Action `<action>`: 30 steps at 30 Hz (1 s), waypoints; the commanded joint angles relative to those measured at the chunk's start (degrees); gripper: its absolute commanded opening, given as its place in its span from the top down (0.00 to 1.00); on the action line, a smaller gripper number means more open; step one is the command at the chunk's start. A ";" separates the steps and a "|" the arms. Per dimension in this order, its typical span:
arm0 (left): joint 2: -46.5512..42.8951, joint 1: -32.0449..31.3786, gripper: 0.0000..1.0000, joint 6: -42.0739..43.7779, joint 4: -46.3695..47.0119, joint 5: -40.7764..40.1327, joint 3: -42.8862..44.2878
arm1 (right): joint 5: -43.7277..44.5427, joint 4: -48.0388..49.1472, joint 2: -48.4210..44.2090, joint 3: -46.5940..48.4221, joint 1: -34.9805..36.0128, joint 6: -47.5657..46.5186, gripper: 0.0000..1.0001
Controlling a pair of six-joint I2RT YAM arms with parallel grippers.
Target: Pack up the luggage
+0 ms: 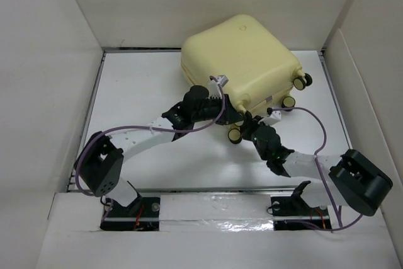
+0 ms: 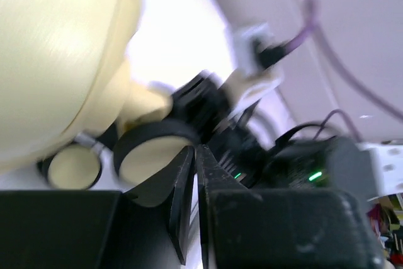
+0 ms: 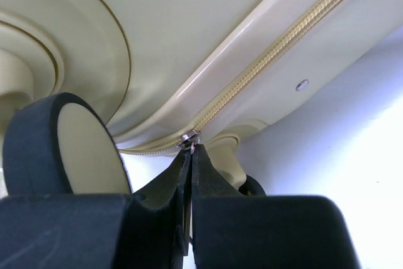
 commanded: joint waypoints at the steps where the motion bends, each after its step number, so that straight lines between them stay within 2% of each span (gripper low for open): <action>1: 4.98 -1.01 0.94 1.40 10.72 -8.28 4.67 | -13.77 17.70 2.32 1.63 10.28 -1.11 1.00; 5: 3.40 -0.40 0.92 0.52 11.07 -6.61 2.22 | -16.95 21.23 5.32 1.45 10.28 -1.72 0.97; 6: 2.79 -0.39 0.91 0.34 11.77 -6.52 1.51 | -16.51 18.01 3.40 1.28 10.28 -2.42 0.79; 9: -0.20 1.37 0.89 -0.80 13.79 -5.82 -2.44 | -14.58 6.24 -3.96 1.28 10.28 -4.70 0.39; 15: -8.63 4.79 0.86 -2.12 16.52 -5.90 -10.79 | -9.30 -18.36 -21.29 0.14 11.33 -6.82 0.12; 19: -17.58 6.11 0.82 -2.04 16.18 -9.85 -16.33 | -7.46 -27.19 -32.27 1.00 11.34 -7.26 0.02; 22: -23.30 6.11 0.79 -2.39 16.09 -14.33 -22.04 | -6.40 -29.31 -33.88 3.89 11.34 -9.19 0.00; 26: -27.10 6.11 0.77 -1.33 14.86 -16.97 -29.59 | -1.23 -32.20 -27.40 11.87 11.34 -14.19 0.00; 30: -27.72 6.11 0.76 -0.89 16.43 -17.07 -34.44 | 1.51 -36.16 -15.81 19.88 11.34 -16.74 0.00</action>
